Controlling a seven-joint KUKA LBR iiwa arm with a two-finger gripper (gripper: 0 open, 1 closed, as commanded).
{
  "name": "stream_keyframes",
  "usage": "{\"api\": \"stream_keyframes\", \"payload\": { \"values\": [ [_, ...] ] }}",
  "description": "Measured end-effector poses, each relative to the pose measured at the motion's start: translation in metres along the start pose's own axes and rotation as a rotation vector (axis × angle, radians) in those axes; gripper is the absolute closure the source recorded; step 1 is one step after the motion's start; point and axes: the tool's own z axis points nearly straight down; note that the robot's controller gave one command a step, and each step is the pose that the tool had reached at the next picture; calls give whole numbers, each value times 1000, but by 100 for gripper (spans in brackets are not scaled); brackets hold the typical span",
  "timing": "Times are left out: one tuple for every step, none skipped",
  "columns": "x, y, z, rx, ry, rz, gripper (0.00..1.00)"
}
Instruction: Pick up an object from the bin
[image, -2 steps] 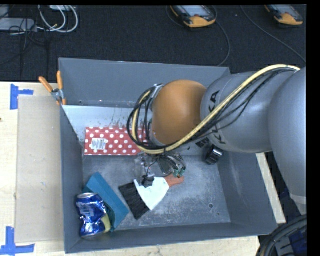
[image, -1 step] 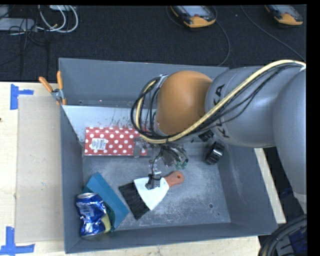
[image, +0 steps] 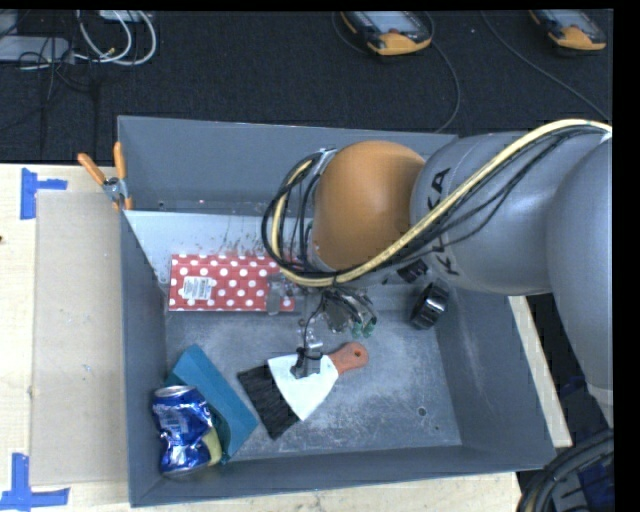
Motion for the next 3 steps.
{"api": "stream_keyframes", "payload": {
  "values": [
    [26,-28,45,-1,-5,-57,0],
    [60,-58,79,-1,3,-96,0],
    [52,-78,63,0,-6,-347,100]
  ]
}}
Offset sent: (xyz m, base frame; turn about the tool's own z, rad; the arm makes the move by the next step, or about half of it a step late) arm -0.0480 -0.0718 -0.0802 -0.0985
